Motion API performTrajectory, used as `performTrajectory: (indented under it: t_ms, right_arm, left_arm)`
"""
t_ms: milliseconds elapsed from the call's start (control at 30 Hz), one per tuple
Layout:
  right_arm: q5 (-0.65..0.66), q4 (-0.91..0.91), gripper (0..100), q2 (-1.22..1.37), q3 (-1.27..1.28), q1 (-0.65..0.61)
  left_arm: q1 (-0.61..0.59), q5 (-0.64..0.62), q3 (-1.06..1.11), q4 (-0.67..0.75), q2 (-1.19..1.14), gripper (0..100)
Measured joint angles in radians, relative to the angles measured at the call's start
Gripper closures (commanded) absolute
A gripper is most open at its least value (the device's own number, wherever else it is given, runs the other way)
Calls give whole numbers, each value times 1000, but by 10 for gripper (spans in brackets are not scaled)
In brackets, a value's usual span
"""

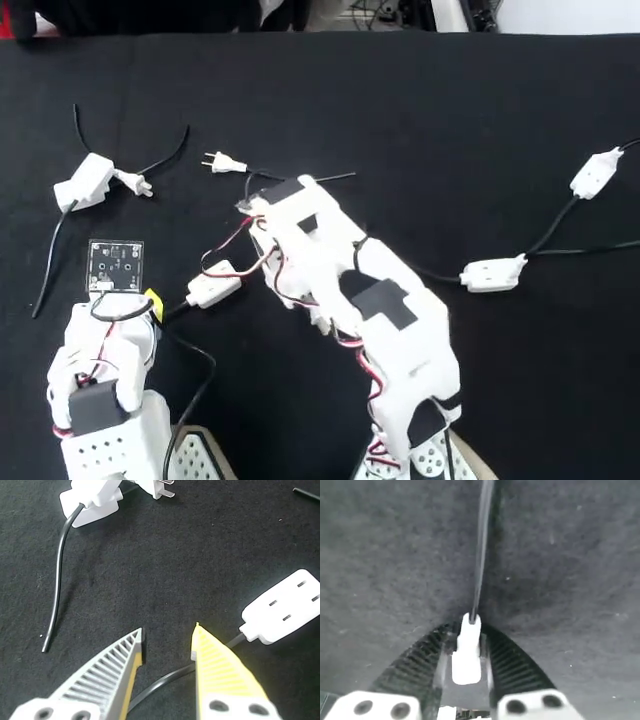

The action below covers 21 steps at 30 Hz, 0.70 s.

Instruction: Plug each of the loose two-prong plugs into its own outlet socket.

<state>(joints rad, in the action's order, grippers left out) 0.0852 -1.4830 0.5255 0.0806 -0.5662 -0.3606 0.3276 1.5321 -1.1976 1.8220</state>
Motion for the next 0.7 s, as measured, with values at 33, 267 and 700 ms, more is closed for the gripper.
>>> performTrajectory:
  t_ms: [33, 267, 700]
  right_arm:
    - [0, -12, 986, 3, -12, 0]
    - [2, -48, 986, 6, -86, -2]
    - [-64, 89, 986, -233, -86, 87]
  left_arm:
    - [0, 0, 0, 0, 0, 834]
    - [0, 0, 0, 0, 0, 834]
    - [0, 0, 0, 0, 0, 834]
